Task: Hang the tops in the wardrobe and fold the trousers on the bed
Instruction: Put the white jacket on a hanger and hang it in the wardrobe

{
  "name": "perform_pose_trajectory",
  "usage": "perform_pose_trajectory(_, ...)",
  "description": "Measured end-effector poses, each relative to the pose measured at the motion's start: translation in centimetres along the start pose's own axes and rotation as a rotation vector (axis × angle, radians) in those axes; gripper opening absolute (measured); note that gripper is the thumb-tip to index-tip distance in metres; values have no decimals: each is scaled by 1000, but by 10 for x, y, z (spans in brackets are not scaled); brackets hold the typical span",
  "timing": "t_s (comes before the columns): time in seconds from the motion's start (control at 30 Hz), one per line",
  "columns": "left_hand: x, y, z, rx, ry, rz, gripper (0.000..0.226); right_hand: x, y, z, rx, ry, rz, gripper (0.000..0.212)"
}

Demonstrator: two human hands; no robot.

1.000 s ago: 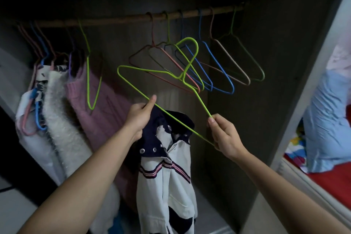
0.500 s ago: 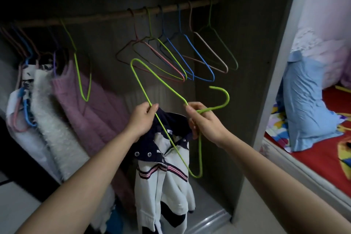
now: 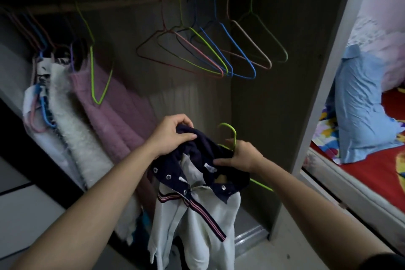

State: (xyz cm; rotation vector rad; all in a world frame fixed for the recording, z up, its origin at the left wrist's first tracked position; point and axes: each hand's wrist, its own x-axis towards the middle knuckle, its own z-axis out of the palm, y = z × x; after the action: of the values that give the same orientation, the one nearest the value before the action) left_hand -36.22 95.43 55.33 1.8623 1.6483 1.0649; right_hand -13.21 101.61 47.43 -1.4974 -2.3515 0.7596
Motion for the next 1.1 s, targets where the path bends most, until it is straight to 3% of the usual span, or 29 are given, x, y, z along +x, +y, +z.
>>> perform_pose_trajectory(0.07, -3, 3, -1, 12, 2, 38, 27, 5, 5, 16, -23, -69, 28, 60)
perform_pose_trajectory(0.17, -14, -6, -7, 106, 25, 15, 29, 8, 4, 21, -26, -21, 121, 47)
perform_pose_trajectory(0.27, -29, -31, -15, 602, -43, -77, 58, 12, -1, 4, 59, 119, 201, 42)
perform_pose_trajectory(0.33, -40, -52, -13, 878, -99, -130, 55, 13, -10, -8, 95, 162, 181, 39)
perform_pose_trajectory(0.43, -48, -75, -3, 1015, -76, -208, 42, 12, -24, -11, 86, 163, 141, 35)
perform_pose_trajectory(0.57, -48, -95, 1, 917, -31, -323, 19, 5, -19, -13, 79, 198, 162, 30)
perform_pose_trajectory(0.73, -42, -101, 13, 284, -76, -500, 27, -1, 1, -21, 64, 214, 226, 27)
perform_pose_trajectory(0.87, -35, -82, 30, -80, -51, -517, 23, -5, 21, -31, 153, 269, 276, 24)
perform_pose_trajectory(0.97, -22, -72, 40, -109, -4, -459, 27, -9, 38, -37, 204, 267, 285, 29)
perform_pose_trajectory(1.1, -1, -52, 58, 61, 196, -347, 38, -22, 53, -36, 176, 169, 254, 37)
